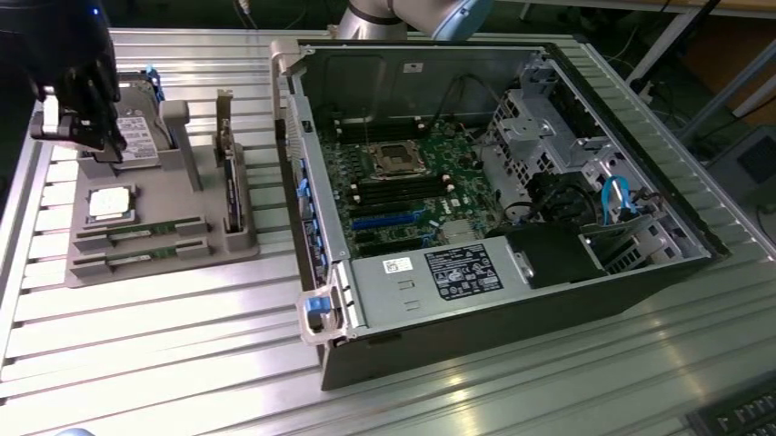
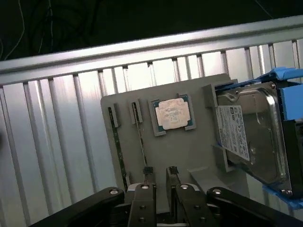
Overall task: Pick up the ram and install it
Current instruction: 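Pick up the ram and move it above insertion slot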
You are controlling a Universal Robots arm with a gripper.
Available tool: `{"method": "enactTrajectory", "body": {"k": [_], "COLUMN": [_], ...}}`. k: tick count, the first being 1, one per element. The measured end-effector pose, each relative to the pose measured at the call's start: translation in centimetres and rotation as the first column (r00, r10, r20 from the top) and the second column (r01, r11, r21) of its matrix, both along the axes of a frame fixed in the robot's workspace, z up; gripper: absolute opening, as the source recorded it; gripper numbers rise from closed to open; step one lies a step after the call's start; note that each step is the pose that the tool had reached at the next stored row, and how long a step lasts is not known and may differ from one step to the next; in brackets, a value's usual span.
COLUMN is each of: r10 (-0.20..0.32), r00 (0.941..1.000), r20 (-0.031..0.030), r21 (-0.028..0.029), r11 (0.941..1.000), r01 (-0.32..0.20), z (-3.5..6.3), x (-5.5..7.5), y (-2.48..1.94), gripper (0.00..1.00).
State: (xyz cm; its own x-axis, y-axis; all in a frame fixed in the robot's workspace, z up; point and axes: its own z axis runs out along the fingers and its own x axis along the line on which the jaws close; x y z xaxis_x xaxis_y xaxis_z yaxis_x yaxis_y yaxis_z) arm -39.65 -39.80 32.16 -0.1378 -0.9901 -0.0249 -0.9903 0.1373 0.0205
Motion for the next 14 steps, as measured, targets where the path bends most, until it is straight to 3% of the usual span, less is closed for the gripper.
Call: {"method": "enactTrajectory", "body": {"k": [2, 7, 8, 14], "r10": [0.062, 0.104, 0.178, 0.178], "r00": [0.9981, 0.9945, 0.9840, 0.9839], "r20": [0.0017, 0.0025, 0.0051, 0.0027], "r21": [-0.0002, -0.0002, -0.0003, -0.0001], "r11": [0.9981, 0.9946, 0.9840, 0.9839], "r01": [-0.062, -0.104, -0.178, -0.178], "z": [-0.04, -0.05, -0.16, -0.94], "x": [0.0, 0.0, 0.0, 0.0], "y": [-0.01, -0.01, -0.09, -1.24], "gripper": [0.24, 0.24, 0.24, 0.24]}}
